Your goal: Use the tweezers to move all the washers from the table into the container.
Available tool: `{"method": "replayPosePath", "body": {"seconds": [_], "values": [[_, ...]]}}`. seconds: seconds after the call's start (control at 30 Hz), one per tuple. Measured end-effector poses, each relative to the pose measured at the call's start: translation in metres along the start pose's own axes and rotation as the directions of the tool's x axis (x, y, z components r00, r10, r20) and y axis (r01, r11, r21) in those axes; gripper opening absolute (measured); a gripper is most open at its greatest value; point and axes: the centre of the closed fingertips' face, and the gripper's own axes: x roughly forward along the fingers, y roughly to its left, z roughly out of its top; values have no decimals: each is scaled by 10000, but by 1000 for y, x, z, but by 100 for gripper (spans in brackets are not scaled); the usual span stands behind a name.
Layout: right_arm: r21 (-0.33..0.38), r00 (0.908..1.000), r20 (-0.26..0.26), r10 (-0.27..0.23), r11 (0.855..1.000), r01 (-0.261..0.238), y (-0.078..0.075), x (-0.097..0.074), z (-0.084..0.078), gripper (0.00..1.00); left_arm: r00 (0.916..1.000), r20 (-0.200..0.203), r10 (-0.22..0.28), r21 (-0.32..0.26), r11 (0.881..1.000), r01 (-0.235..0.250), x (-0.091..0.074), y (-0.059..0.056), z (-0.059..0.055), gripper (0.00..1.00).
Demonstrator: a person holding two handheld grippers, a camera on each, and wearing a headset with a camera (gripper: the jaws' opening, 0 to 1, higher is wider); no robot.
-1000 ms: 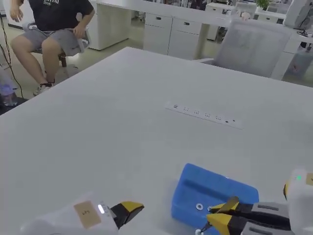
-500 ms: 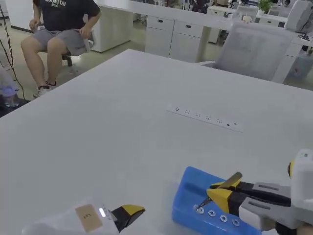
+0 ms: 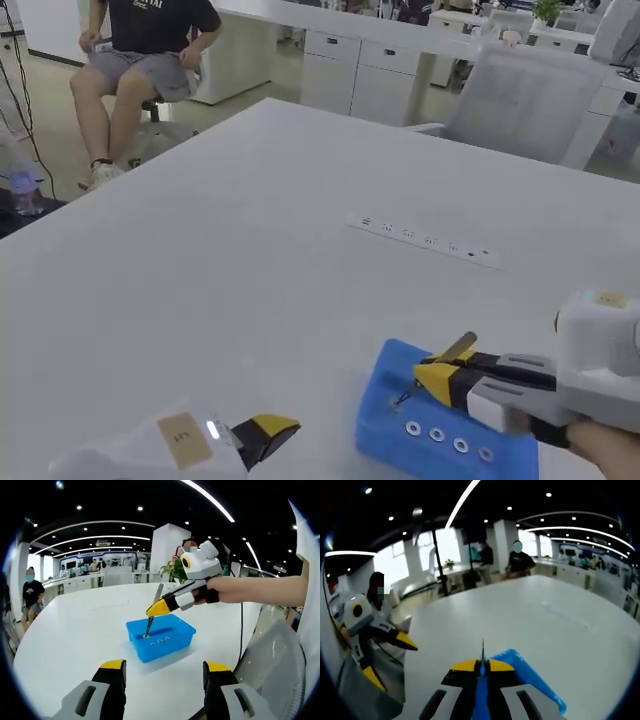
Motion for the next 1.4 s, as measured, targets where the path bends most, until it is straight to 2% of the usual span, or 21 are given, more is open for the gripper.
{"method": "replayPosePath", "body": {"seconds": [0.5, 0.9, 1.17, 1.4], "values": [[-346, 9944, -1050, -106, 9994, 70, -13, 25, -24, 3, 10000, -39, 52, -34, 10000, -52, 0, 0, 0, 61], [-461, 9894, -1442, -177, 9989, 111, -15, 27, -37, 3, 10000, 0, 8, -116, 9999, -8, 0, 0, 0, 58], [-483, 9905, -1343, -302, 9985, 239, -18, 25, -35, 3, 10000, 23, -6, -161, 9999, 7, 0, 1, 0, 57], [-627, 9952, -822, -534, 9969, 483, -15, 10, -22, 3, 9999, 122, 20, -232, 9997, -17, -2, 2, 2, 52]]}}
